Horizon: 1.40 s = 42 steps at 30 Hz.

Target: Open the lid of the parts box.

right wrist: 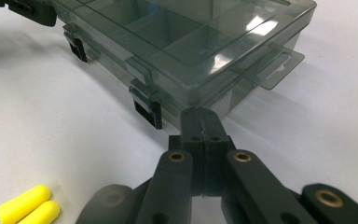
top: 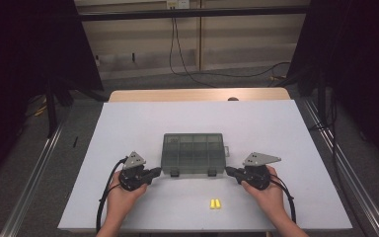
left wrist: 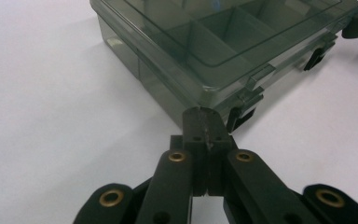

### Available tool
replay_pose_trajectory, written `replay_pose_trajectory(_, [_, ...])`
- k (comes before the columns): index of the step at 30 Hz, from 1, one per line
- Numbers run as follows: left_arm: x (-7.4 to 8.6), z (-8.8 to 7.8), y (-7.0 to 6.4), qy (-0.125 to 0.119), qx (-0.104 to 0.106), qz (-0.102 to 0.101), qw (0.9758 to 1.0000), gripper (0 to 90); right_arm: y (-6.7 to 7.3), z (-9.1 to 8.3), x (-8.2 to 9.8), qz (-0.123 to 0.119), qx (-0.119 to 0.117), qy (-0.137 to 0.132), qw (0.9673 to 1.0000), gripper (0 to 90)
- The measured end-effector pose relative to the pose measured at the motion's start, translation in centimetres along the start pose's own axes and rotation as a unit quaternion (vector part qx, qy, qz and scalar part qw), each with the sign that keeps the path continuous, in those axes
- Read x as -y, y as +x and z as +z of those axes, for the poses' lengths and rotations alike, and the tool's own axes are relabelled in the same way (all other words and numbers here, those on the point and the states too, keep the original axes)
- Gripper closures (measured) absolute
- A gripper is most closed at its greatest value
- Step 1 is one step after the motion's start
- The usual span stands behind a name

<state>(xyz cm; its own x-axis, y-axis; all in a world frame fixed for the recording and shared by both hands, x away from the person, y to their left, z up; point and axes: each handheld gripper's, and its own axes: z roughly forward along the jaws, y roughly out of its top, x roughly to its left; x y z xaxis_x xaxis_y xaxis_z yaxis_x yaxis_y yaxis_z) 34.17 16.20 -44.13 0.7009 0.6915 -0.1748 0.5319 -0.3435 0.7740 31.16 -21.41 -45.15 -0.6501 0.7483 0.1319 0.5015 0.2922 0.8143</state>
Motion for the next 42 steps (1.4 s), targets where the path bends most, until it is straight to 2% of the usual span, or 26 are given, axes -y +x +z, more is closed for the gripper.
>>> replay_pose_trajectory(6, [-0.4, 0.0, -0.1, -0.005, 0.000, 0.000, 1.0000, 90.0, 0.1, -0.3, -0.2, 0.006, -0.004, -0.022, 0.9997, 90.0])
replay_pose_trajectory(21, [-0.6, -0.4, 0.0, -0.024, 0.000, 0.006, 0.9997, 89.6, 0.0, -0.6, -0.4, 0.012, 0.004, -0.048, 0.9988, 90.0])
replay_pose_trajectory(42, [-1.2, -0.4, -0.1, -0.040, -0.012, 0.003, 0.9991, 88.0, 0.0, -0.8, -0.7, 0.012, 0.008, -0.064, 0.9979, 89.7])
